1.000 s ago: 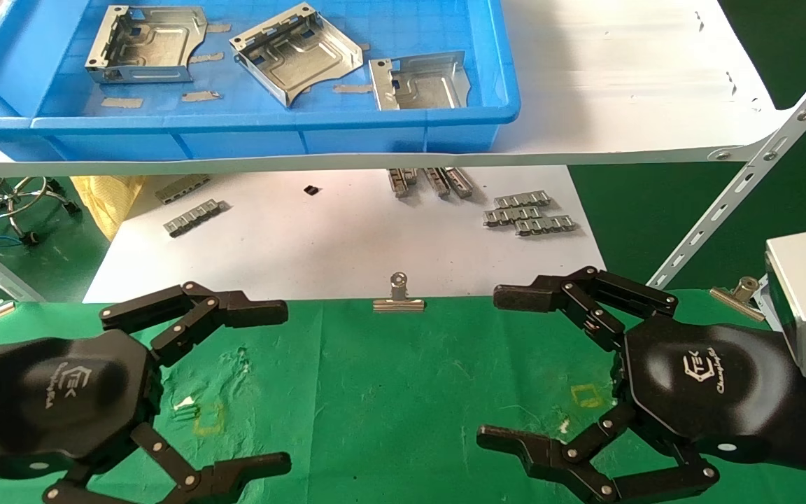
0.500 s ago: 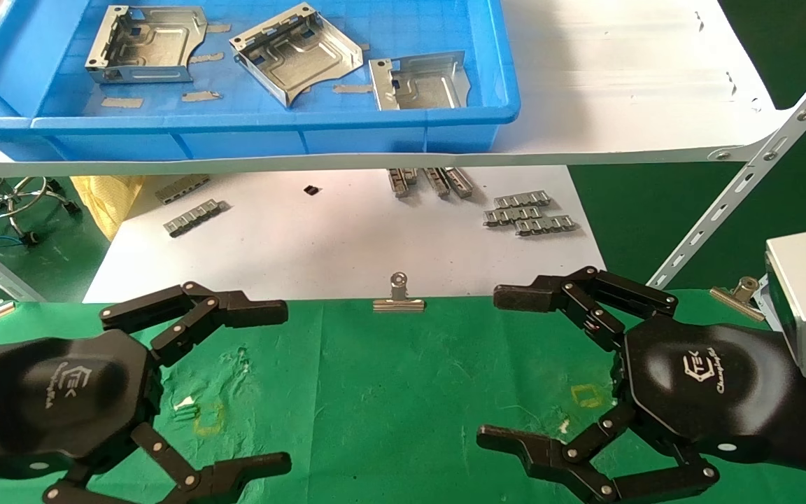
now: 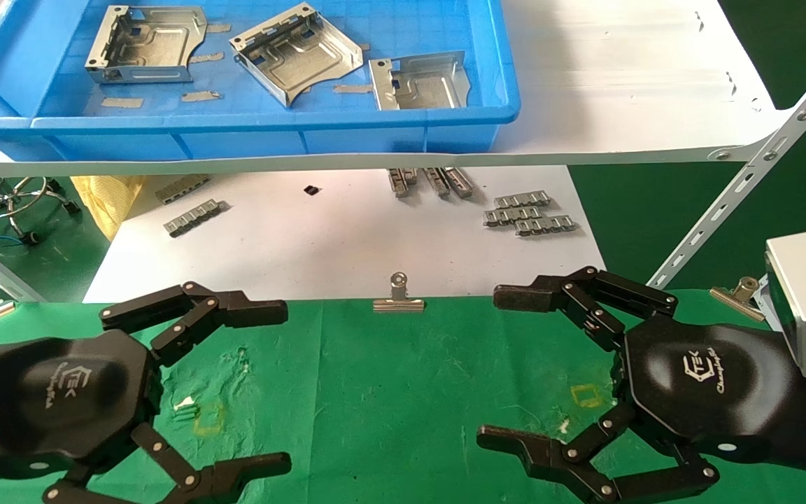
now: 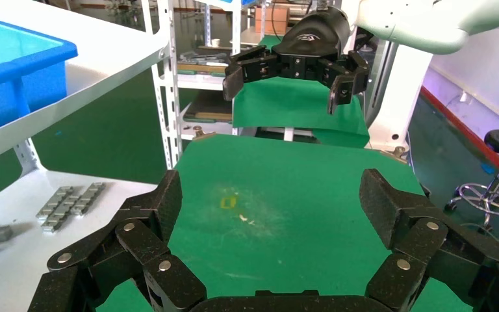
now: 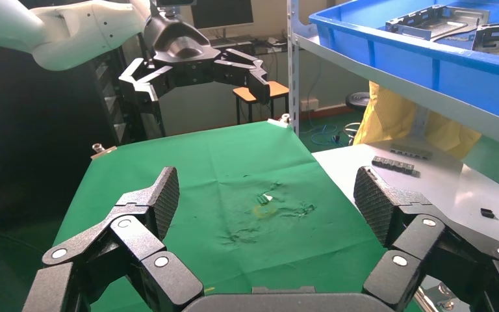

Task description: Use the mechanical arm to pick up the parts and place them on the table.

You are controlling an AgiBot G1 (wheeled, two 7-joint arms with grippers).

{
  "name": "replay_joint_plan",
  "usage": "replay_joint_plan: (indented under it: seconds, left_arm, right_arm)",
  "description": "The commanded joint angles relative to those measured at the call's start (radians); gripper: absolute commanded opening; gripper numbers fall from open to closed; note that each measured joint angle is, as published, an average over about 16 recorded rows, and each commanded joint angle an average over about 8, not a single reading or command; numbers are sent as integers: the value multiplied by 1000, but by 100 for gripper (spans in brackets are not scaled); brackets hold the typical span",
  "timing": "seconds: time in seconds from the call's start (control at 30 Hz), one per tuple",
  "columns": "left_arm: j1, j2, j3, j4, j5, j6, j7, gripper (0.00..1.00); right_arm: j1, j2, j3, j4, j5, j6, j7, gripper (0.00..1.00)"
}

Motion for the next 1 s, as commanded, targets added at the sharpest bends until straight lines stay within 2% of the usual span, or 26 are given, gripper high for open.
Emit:
replay_joint_plan:
  seconds: [0.03,0.5,0.53,0.77,0.8,1.0]
  left_arm:
    - [0,0,0,0,0,0,0,100]
    - [0,0,0,0,0,0,0,100]
    - [0,0,0,0,0,0,0,100]
    - [0,0,0,0,0,0,0,100]
    - [0,0,0,0,0,0,0,100]
    - [0,0,0,0,0,0,0,100]
  right_arm:
    - [0,0,0,0,0,0,0,100]
    - [0,0,0,0,0,0,0,100]
    - [0,0,0,0,0,0,0,93]
    - [0,0,0,0,0,0,0,5]
    - [0,0,0,0,0,0,0,0]
    - [0,0,0,0,0,0,0,0]
